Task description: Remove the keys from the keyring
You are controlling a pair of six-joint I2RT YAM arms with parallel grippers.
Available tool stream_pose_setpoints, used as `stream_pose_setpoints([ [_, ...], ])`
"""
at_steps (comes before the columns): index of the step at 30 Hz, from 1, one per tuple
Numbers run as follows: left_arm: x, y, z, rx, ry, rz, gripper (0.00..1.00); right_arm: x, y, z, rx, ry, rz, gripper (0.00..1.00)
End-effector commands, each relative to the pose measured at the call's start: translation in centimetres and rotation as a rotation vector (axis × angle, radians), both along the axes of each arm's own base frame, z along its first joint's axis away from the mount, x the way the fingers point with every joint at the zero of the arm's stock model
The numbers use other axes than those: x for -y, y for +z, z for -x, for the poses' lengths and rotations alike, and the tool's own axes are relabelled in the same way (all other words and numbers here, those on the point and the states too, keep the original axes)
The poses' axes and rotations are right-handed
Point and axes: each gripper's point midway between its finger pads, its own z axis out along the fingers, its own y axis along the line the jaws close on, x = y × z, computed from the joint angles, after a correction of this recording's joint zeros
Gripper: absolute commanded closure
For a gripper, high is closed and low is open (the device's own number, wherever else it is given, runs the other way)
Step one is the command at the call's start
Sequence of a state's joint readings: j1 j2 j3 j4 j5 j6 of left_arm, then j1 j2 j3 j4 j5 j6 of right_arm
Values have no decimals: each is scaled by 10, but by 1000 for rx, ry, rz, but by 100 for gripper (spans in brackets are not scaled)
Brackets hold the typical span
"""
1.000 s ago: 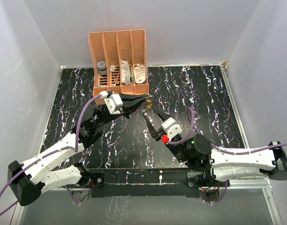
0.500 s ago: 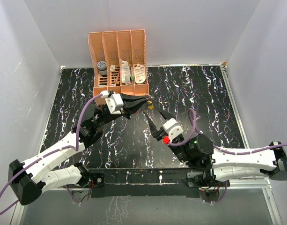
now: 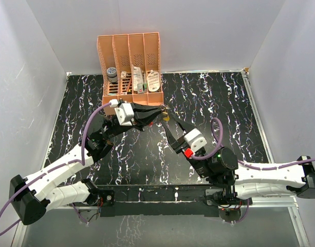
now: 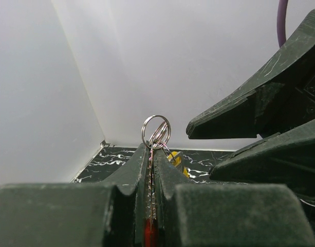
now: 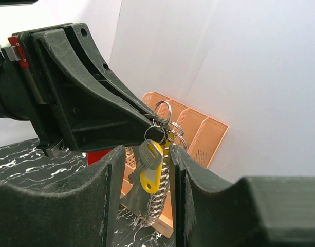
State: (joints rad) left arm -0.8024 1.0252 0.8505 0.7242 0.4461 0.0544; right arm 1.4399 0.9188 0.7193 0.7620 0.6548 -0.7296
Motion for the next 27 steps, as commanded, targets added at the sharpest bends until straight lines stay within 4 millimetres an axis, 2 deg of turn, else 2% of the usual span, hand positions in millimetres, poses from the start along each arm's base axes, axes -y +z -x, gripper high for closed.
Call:
stream_pose_setpoints([
  [1, -6, 25, 13, 62, -33, 73, 100, 7, 23, 4, 4, 26, -99, 64],
  [9, -6, 28, 14, 63, -46, 91, 100, 0, 20, 5, -7, 46, -99, 65],
  [17, -5, 28, 19, 59, -76, 101, 100, -2, 22, 5, -8, 45, -102, 73],
  [27, -4, 25, 19, 53, -79, 89, 100, 3, 27, 5, 4, 39, -98, 72],
])
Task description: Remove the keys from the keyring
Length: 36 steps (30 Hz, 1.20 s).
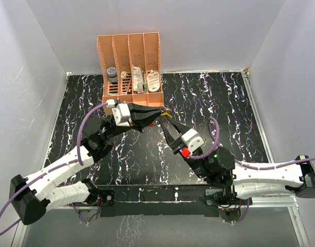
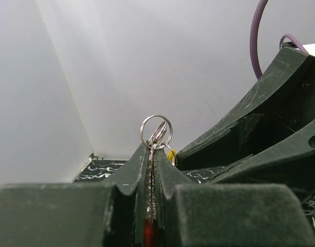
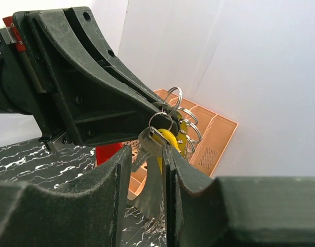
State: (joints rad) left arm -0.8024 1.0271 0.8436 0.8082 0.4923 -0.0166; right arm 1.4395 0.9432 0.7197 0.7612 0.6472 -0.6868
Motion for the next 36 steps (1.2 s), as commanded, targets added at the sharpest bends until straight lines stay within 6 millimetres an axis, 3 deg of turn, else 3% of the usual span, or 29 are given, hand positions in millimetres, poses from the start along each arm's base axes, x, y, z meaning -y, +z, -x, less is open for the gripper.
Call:
stream_pose_setpoints([
  [1, -4, 11, 4, 46, -3, 32, 100, 14, 36, 5, 27, 14, -96, 71],
  [11, -2, 11, -3, 56, 25, 27, 100, 18, 46, 10, -14, 69, -102, 69],
  [36, -8, 28, 26, 71, -92, 79, 100, 16, 31, 8, -23, 54, -81, 67],
])
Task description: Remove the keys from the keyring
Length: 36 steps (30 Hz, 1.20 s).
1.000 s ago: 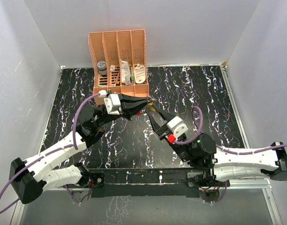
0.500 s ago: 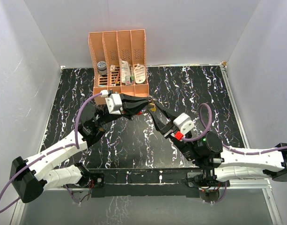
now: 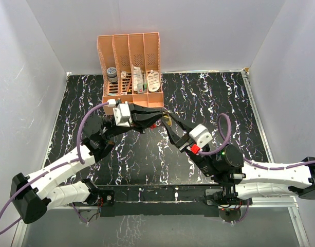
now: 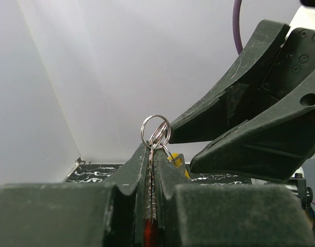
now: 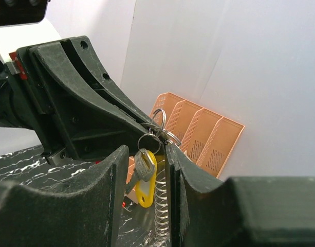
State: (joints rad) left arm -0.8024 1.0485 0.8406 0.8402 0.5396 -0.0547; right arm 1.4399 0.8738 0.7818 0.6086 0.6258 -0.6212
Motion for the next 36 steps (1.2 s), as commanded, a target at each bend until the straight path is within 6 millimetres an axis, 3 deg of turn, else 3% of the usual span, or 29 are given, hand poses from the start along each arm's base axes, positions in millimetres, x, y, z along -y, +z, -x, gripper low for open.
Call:
stream_pose_setpoints([
  [1, -14, 32, 21, 81, -38, 88, 100, 6, 13, 2, 5, 4, -60, 67],
  [28, -11, 32, 21, 76, -64, 111, 100, -10, 11, 3, 15, 26, -73, 68],
  [30, -11, 33, 22, 78, -64, 114, 100, -11, 10, 2, 13, 21, -69, 72],
  [34, -11, 31, 20, 78, -56, 109, 100, -13, 8, 0, 6, 7, -57, 99],
  [36, -11, 29, 17, 75, -39, 104, 100, -12, 8, 0, 5, 7, -58, 100],
])
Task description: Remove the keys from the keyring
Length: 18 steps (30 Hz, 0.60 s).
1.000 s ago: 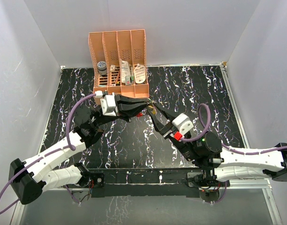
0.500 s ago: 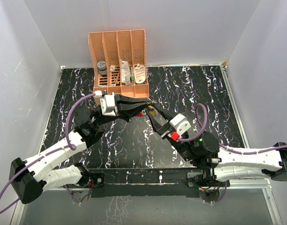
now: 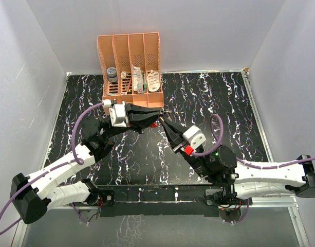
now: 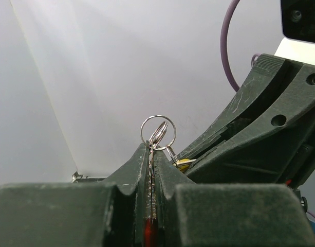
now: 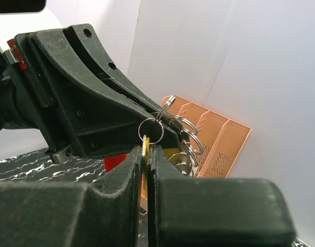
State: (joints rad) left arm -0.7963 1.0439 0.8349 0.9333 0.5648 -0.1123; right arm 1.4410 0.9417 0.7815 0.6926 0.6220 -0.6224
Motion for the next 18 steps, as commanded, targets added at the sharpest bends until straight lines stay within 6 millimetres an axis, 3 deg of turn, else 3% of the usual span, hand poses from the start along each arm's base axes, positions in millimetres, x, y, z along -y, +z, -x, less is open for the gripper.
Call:
stream_pose_setpoints([
  [1, -5, 11, 4, 50, 17, 38, 100, 4, 11, 1, -1, 5, -45, 100],
  [12, -17, -5, -35, 12, 242, 12, 100, 18, 11, 0, -29, -11, -43, 100],
  [18, -22, -5, -41, -1, 286, 30, 100, 19, 13, 1, -28, -7, -47, 100],
])
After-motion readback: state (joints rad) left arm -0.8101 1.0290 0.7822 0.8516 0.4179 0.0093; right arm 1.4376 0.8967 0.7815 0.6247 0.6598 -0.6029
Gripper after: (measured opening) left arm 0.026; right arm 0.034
